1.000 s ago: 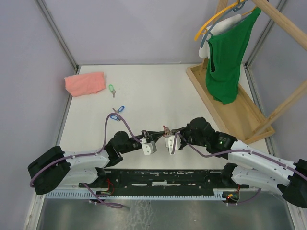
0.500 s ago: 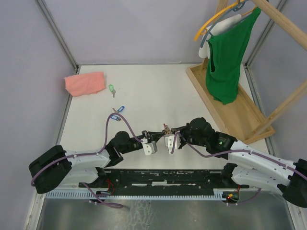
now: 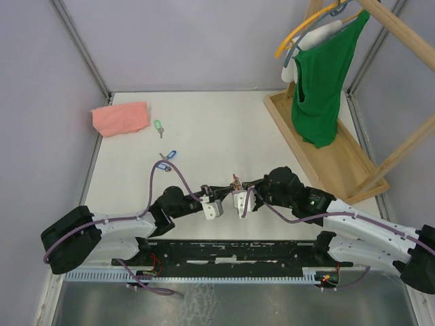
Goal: Put the keys on the keyring
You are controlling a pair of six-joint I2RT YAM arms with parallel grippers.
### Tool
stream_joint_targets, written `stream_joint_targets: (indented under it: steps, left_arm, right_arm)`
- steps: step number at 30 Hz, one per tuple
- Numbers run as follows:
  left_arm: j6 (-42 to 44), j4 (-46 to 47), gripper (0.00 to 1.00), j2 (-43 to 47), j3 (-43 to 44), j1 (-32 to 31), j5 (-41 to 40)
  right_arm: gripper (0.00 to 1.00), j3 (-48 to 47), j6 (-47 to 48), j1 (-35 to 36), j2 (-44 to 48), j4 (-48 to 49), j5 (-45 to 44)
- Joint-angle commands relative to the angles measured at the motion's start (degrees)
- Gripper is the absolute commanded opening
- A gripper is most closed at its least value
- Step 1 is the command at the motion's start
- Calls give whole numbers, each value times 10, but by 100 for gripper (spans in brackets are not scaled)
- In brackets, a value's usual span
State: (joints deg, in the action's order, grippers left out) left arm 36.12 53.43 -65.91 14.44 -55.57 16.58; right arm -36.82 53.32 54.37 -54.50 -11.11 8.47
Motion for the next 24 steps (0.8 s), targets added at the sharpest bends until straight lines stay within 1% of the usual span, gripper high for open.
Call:
stream_joint_targets:
  steps: [1,24]
  left_arm:
    - [15,44,3,0,5,-4,0]
    - [12,38,3,-3,8,-5,3]
  right_arm:
    - [1,-9,-8,5,-1,32,-4]
    - [1,-9,-20,6,1,38,-7]
